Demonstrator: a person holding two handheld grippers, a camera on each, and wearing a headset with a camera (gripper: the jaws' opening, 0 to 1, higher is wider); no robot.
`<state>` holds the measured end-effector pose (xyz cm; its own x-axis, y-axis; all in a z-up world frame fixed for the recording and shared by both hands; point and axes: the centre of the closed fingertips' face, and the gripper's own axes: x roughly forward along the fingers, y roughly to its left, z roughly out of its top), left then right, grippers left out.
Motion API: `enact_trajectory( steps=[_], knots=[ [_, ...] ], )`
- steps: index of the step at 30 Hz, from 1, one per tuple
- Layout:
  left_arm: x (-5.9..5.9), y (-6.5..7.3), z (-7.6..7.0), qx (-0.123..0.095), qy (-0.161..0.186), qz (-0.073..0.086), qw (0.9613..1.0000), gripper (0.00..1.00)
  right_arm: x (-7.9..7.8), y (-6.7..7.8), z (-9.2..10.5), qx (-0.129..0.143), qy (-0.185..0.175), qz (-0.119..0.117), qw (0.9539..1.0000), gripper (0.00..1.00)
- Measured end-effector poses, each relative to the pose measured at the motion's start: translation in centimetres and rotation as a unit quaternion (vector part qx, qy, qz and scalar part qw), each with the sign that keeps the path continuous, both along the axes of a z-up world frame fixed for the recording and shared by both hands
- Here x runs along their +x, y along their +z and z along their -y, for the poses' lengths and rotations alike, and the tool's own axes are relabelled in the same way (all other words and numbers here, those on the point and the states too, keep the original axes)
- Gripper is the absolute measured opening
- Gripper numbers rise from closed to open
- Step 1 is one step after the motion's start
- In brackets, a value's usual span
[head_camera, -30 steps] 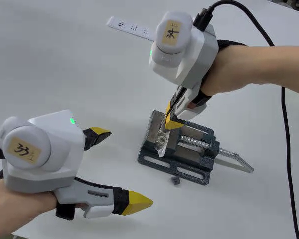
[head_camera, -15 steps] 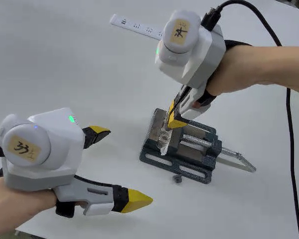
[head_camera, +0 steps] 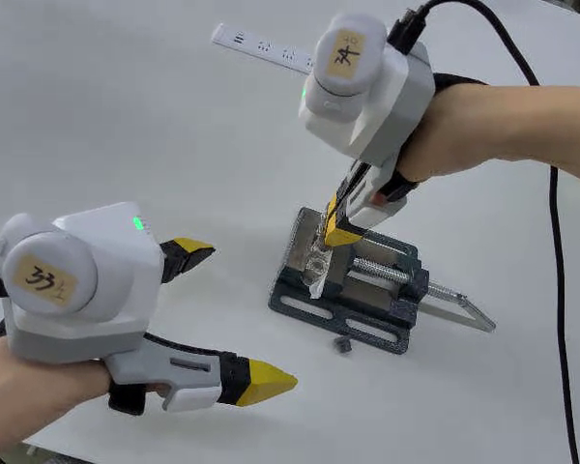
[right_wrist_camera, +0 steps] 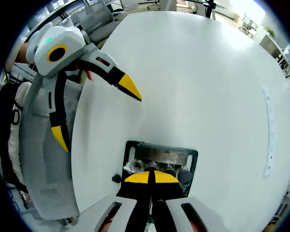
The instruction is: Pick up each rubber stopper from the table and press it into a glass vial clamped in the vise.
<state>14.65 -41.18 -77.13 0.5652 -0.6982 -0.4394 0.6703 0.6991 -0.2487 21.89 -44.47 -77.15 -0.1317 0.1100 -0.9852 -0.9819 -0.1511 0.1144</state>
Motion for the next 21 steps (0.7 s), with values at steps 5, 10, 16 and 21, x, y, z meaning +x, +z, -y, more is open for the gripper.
enact_trajectory(
  steps=[5, 10, 16, 21],
  knots=[
    [0.07, -0.01, -0.15, -0.001, 0.002, 0.000, 1.0000, 0.94, 0.10, -0.15, -0.08, -0.017, 0.012, 0.012, 0.9997, 0.00],
    [0.10, 0.04, -0.26, -0.001, 0.004, 0.000, 1.0000, 0.94, 0.22, -0.13, -0.04, -0.020, 0.018, 0.012, 0.9996, 0.00],
    [0.20, 0.24, -0.10, 0.000, 0.005, 0.001, 1.0000, 0.94, 0.40, -0.06, -0.12, -0.011, 0.009, 0.013, 0.9998, 0.00],
    [0.20, 0.43, 0.15, -0.001, 0.002, 0.003, 1.0000, 0.94, 0.36, -0.07, -0.06, 0.003, -0.004, 0.007, 1.0000, 0.00]
  ],
)
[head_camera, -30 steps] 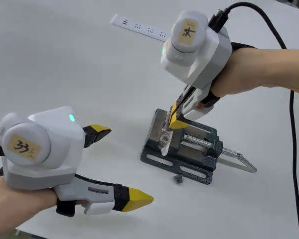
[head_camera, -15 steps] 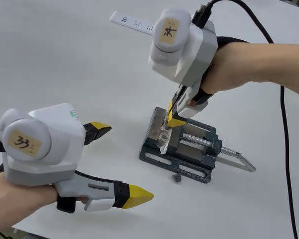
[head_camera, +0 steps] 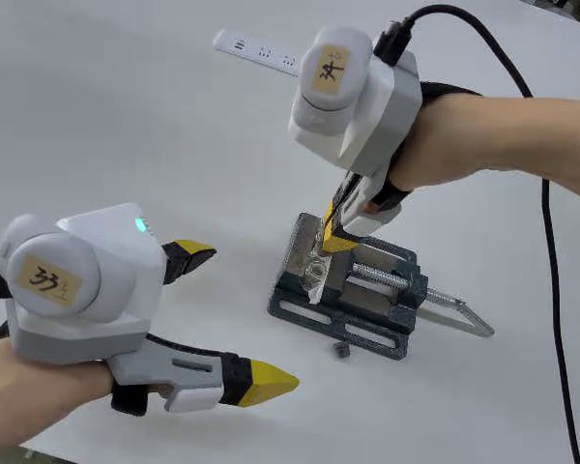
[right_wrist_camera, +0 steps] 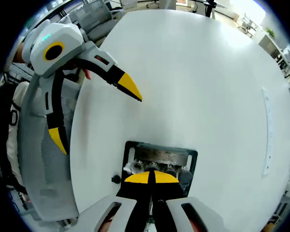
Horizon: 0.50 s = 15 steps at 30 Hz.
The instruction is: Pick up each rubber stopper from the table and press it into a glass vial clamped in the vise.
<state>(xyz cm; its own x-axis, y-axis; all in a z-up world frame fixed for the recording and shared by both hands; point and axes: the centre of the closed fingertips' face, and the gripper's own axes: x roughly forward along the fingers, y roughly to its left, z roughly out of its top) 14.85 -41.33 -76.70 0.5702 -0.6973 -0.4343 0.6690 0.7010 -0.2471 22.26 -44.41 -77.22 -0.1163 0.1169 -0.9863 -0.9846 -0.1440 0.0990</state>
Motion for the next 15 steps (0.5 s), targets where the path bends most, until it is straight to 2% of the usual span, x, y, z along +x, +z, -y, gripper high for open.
enact_trajectory(
  steps=[1, 3, 7, 15],
  knots=[
    [-0.10, 0.00, 0.11, 0.004, -0.004, 0.000, 1.0000, 0.94, 0.01, -0.02, -0.05, 0.002, -0.005, 0.003, 1.0000, 0.00],
    [-0.07, 0.14, 0.11, 0.003, -0.004, 0.002, 1.0000, 0.94, -0.12, 0.01, -0.03, 0.002, 0.013, 0.018, 0.9998, 0.00],
    [-0.01, 0.28, 0.06, 0.008, -0.008, 0.003, 0.9999, 0.94, -0.39, 0.12, 0.13, -0.003, 0.018, 0.025, 0.9995, 0.00],
    [0.15, 0.92, -0.09, 0.010, -0.009, 0.008, 0.9999, 0.94, -0.13, 0.22, 0.17, 0.020, 0.005, 0.014, 0.9997, 0.00]
  ],
)
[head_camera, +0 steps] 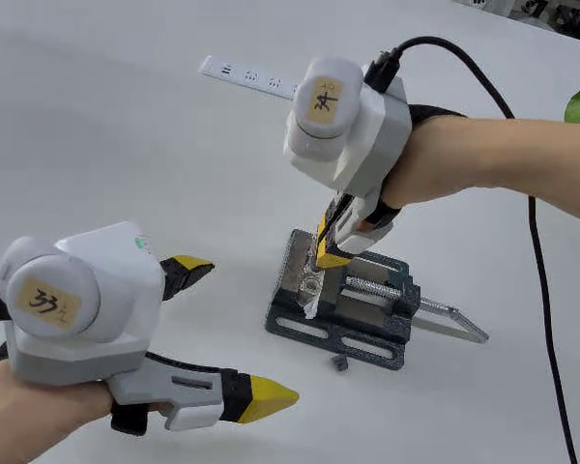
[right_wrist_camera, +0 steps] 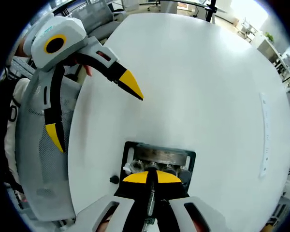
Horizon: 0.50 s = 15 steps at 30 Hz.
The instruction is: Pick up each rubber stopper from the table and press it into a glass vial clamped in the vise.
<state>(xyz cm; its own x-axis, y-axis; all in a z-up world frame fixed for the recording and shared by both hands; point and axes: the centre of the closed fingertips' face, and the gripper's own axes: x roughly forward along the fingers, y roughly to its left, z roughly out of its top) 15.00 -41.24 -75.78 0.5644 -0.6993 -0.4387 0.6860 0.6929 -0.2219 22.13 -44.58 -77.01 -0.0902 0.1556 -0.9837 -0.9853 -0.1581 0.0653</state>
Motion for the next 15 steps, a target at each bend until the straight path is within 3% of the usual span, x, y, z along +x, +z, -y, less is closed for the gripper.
enact_trajectory(
  steps=[6, 15],
  knots=[
    [0.00, 0.24, -0.06, 0.003, -0.001, 0.003, 1.0000, 0.94, -0.36, 0.14, 0.09, 0.027, 0.007, 0.008, 0.9996, 0.00],
    [-0.09, 0.30, 0.16, 0.003, -0.002, 0.003, 1.0000, 0.94, -0.14, 0.26, 0.02, 0.062, -0.014, 0.005, 0.9980, 0.00]
  ],
)
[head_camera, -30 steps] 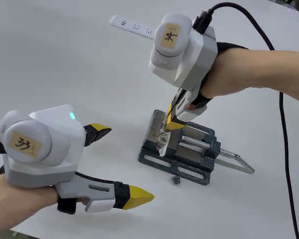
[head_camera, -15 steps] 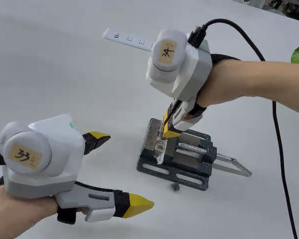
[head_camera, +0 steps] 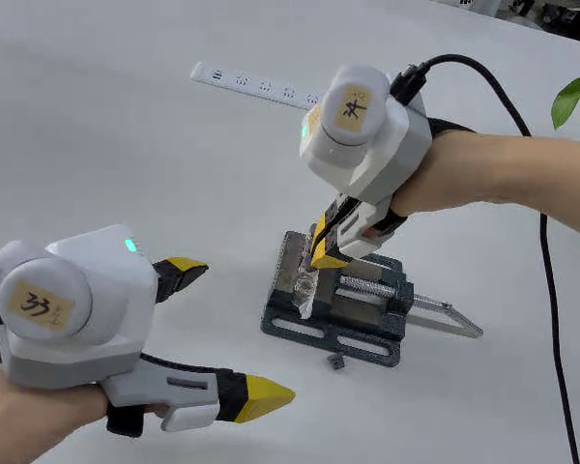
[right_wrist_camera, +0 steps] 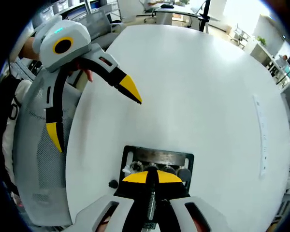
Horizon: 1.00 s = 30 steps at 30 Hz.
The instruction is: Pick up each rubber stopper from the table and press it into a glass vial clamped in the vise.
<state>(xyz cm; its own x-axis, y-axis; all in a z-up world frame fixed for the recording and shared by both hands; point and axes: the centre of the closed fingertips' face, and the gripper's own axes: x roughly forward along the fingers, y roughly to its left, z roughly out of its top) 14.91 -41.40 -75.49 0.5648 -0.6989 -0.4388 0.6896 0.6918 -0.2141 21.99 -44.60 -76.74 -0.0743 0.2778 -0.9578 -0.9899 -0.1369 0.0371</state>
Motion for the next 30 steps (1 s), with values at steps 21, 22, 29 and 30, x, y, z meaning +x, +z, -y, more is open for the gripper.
enact_trajectory(
  steps=[21, 22, 29, 30],
  knots=[
    [0.1, 0.2, 0.0, 0.000, -0.008, 0.002, 1.0000, 0.94, -1.8, 0.5, 2.5, 0.129, -0.112, -0.002, 0.9853, 0.33],
    [0.0, 0.2, 0.1, 0.000, -0.009, 0.003, 1.0000, 0.94, -2.2, 0.5, 2.7, 0.129, -0.113, -0.003, 0.9852, 0.34],
    [0.0, 0.4, 0.3, -0.002, -0.012, 0.004, 0.9999, 0.94, -3.7, 0.1, 3.3, 0.137, -0.115, -0.001, 0.9839, 0.48],
    [-0.1, 0.5, 0.4, -0.003, -0.012, 0.004, 0.9999, 0.94, -3.8, 0.1, 3.4, 0.138, -0.117, -0.001, 0.9835, 0.51]
  ],
)
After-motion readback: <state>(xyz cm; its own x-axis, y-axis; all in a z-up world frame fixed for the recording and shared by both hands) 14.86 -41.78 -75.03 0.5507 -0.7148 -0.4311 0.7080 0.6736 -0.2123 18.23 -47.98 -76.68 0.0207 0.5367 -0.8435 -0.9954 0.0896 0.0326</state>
